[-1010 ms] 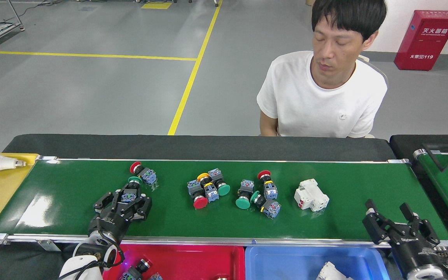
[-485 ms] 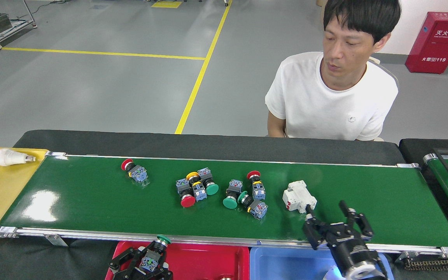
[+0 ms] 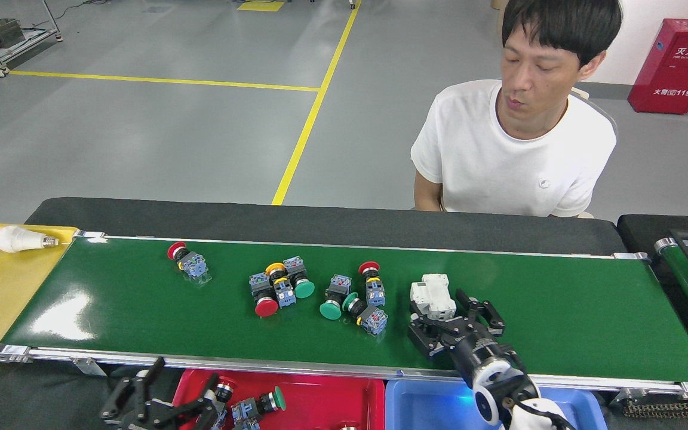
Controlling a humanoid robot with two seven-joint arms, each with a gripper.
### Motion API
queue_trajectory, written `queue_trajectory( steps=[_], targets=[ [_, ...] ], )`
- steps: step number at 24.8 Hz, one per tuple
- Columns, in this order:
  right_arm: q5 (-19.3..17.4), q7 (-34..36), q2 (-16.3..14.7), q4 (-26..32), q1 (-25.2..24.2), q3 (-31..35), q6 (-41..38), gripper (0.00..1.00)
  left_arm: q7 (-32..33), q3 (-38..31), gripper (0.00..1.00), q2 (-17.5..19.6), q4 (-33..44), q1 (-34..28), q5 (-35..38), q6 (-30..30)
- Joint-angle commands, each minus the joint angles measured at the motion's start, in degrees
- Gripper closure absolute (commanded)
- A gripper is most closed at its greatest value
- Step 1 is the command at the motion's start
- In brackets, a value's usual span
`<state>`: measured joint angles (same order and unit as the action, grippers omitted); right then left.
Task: Pick switch part from conveyor to tray
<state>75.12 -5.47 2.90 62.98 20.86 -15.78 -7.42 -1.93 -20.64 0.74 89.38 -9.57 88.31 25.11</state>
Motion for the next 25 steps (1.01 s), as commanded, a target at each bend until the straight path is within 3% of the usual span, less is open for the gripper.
queue_trajectory(
  steps=[1,4,7,10,11,15,18,24,25],
  targets=[
    [-0.4,0.0,1.1,-3.4,3.3,-1.4,0.5,0.25,0.2,-1.1,0.00,0.6,-1.3,1.2,-0.6,-1.2],
    [-0.5,0.2,1.6,-5.2,4.7,-2.4,-1.1,0.70,0.2,-0.8,0.00,1.1,-1.3,1.6,-0.9,-1.2],
    [-0.9,0.1,1.4,-5.0,5.1,-2.3,-3.7,0.78,0.3,0.1,0.00,1.2,-0.2,1.6,-0.5,-1.0],
    [-2.7,-0.5,0.8,-0.7,4.1,-2.1,-8.6,0.77,0.3,4.0,0.00,1.2,-0.1,2.9,-0.1,-1.4],
    [-4.2,-1.3,-0.7,2.0,2.8,-1.9,-11.7,0.77,0.3,5.4,0.00,1.3,-0.3,3.8,0.2,-1.6],
    [-14.0,-4.9,-10.6,17.3,-6.5,-1.2,-27.3,0.75,0.5,6.8,0.00,0.7,-3.1,8.2,5.2,-2.0],
    [-19.0,-5.0,-16.3,25.5,-13.9,0.5,-37.6,0.74,0.5,8.0,0.00,0.3,-7.0,12.4,8.0,-3.4],
    [-19.6,-5.1,-16.9,29.3,-23.9,3.1,-37.6,0.71,0.5,11.0,0.00,1.2,-16.8,20.0,8.3,-7.1],
    [-19.6,-5.2,-17.1,29.7,-25.3,3.2,-37.6,0.67,0.5,11.2,0.00,1.3,-19.1,21.7,8.3,-7.2]
  ],
)
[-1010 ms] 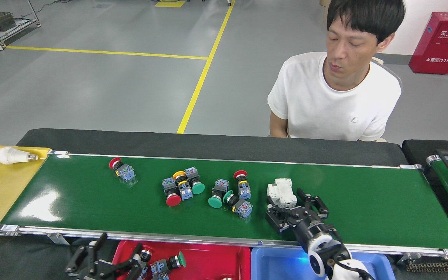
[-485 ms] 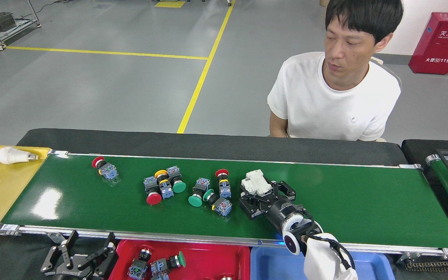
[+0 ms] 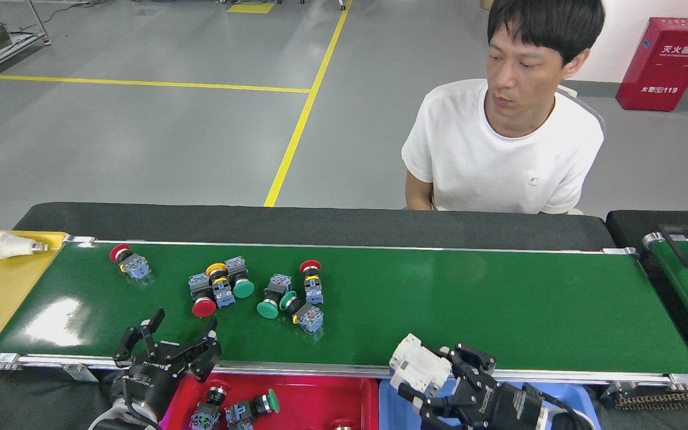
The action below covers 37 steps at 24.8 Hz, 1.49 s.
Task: Pick switch part from conveyor to tray
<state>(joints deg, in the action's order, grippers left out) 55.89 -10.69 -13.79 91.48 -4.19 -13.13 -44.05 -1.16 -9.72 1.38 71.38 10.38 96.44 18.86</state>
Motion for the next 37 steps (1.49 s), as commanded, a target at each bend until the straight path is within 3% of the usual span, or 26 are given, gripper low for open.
queue_trajectory(
  steps=[1,2,3,11,13,16,17,20,22,25,27,29,33,37],
  targets=[
    [-0.3,-0.1,-0.5,1.2,-1.2,0.6,-1.0,0.53,-0.2,0.2,0.00,1.0,-3.3,3.3,0.2,-1.0],
    [-0.2,-0.4,-0.5,1.2,-1.7,0.6,-1.0,0.17,-0.2,0.2,0.00,1.7,-5.4,4.9,0.2,-1.3],
    [-0.1,-0.8,-0.4,1.2,-1.9,1.1,-1.0,0.00,-0.2,0.3,0.00,2.1,-6.9,6.1,0.2,-1.7],
    [-0.2,-1.6,1.8,1.7,-1.5,7.1,-1.0,0.02,-0.8,0.4,0.00,4.9,-20.2,15.1,0.2,-2.7],
    [-0.2,-1.6,3.9,2.0,-0.8,10.1,-1.0,0.02,-1.0,0.6,0.01,5.1,-23.6,17.2,0.2,-3.5],
    [0.2,-1.6,5.5,0.9,3.4,14.0,-1.0,0.02,-2.0,2.8,0.30,6.3,-26.2,18.7,-0.4,-3.9],
    [0.3,-1.5,5.6,0.1,4.4,15.1,-1.0,0.02,-3.7,3.3,0.50,6.7,-26.2,18.7,-0.5,-3.7],
    [0.8,-1.5,5.3,-0.4,4.7,16.5,11.2,0.02,-4.3,3.4,0.86,6.8,-25.8,18.5,-0.6,-1.9],
    [2.6,-1.2,5.3,-0.5,4.7,16.6,19.7,0.02,-4.6,3.3,0.91,6.7,-24.6,17.8,-1.0,-0.4],
    [5.1,0.3,5.3,-0.8,4.4,16.7,31.8,0.02,-4.6,3.2,0.92,6.6,-16.8,13.4,-4.5,1.2],
    [6.2,5.8,5.0,-0.6,3.0,16.7,35.0,0.02,-4.1,2.9,0.92,7.0,-7.3,7.5,-6.5,2.8],
    [6.2,12.0,4.0,0.5,-0.4,18.0,35.2,0.02,-4.1,2.6,0.92,6.9,2.6,0.6,-6.7,3.8],
    [6.1,14.5,3.3,6.3,-7.8,22.3,34.7,0.02,-4.3,3.2,0.91,6.7,18.4,-12.7,-6.7,6.9],
    [6.2,19.8,3.2,7.6,-12.8,24.6,33.9,0.02,-4.8,7.6,0.90,7.1,24.3,-20.6,-5.7,8.1]
  ],
)
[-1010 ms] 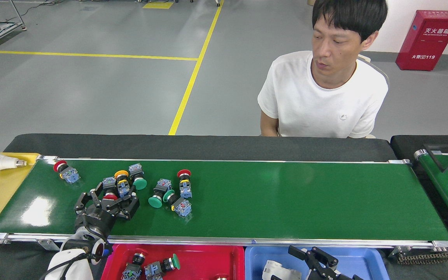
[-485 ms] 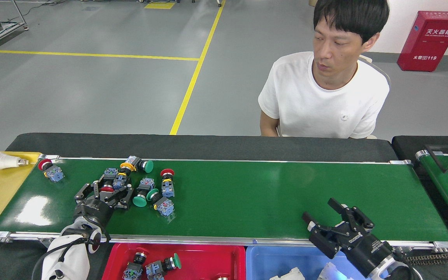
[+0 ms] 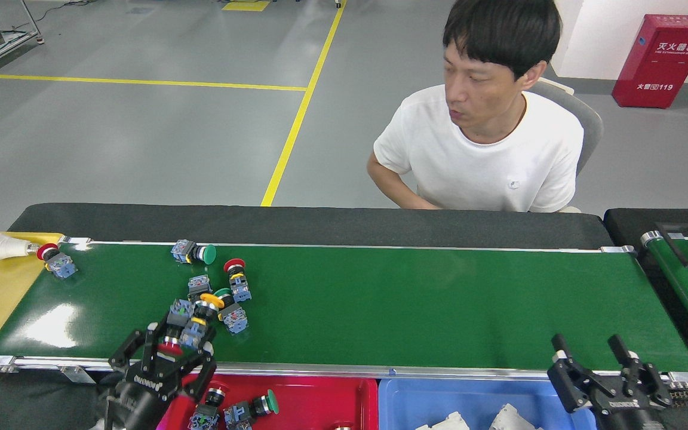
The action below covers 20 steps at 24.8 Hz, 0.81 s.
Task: Pick switch part from conveyor to tray
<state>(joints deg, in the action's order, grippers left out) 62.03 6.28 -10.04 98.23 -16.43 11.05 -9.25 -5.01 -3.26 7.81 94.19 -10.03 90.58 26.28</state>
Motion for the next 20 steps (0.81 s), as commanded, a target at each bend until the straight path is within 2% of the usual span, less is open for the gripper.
queue_trajectory(
  steps=[1,3,4,6,8,12,15,18,20],
  targets=[
    [0.0,4.2,-0.9,0.9,-2.5,0.5,-1.8,0.01,-1.1,3.7,0.90,1.1,1.9,-0.8,1.8,0.7],
    [0.0,5.1,-1.3,1.1,-4.4,1.0,-2.8,0.02,-2.4,5.9,0.84,1.5,2.0,-1.8,4.9,0.7],
    [0.0,5.1,-1.2,1.1,-4.8,1.6,-2.9,0.02,-2.8,6.1,0.72,1.5,2.0,-2.6,5.8,0.7],
    [0.0,5.1,-0.9,1.0,-4.8,2.7,-2.6,0.02,-2.8,6.1,0.39,1.1,2.0,-3.2,6.0,0.7],
    [0.0,4.7,-0.9,0.7,-4.9,2.7,-2.4,0.02,-2.9,5.6,0.00,0.7,2.2,-3.2,5.7,0.7],
    [0.0,4.4,-0.7,0.7,-4.9,2.7,-2.3,0.02,-2.9,4.2,0.00,0.5,2.2,-3.2,4.7,0.7],
    [0.0,4.2,-0.7,0.8,-4.9,2.7,-2.4,0.02,-2.1,1.7,0.00,0.5,2.2,-3.3,0.7,0.4],
    [0.0,4.1,-0.7,0.6,-4.8,2.7,-2.4,0.02,0.3,-4.0,0.00,-0.5,2.1,-3.3,-3.6,0.2],
    [0.0,4.1,-0.7,0.6,-4.6,2.7,-2.4,0.02,2.4,-10.2,0.00,-0.8,1.6,-3.4,-5.9,0.3]
  ],
)
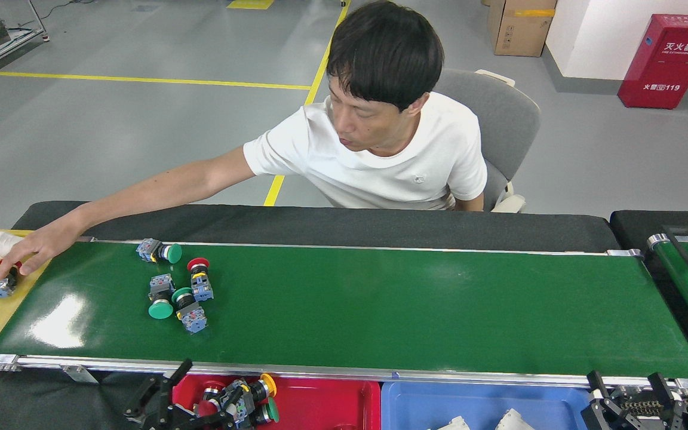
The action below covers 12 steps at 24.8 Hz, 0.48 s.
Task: Pick switch part from conveyor to tray
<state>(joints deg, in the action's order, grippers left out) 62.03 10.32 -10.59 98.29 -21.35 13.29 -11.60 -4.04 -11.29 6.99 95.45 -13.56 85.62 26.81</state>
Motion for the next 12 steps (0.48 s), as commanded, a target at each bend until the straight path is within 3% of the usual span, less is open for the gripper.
queue_trajectory(
  steps=[1,5,12],
  targets=[
    [0.0,0.1,-0.2,0.5,0.3,0.4,-0.1,0.02,1.5,-4.4,0.00,0.1,-0.1,0.0,-1.8,-0.4],
    [0.0,0.1,-0.2,0.4,0.2,0.4,-0.4,0.02,1.5,-11.3,0.00,0.1,-4.0,0.2,-2.0,-0.9],
    [0.0,0.1,-0.5,0.1,0.3,0.3,-0.7,0.02,1.8,-10.9,0.00,0.5,-6.3,2.8,-0.8,-3.9]
  ],
)
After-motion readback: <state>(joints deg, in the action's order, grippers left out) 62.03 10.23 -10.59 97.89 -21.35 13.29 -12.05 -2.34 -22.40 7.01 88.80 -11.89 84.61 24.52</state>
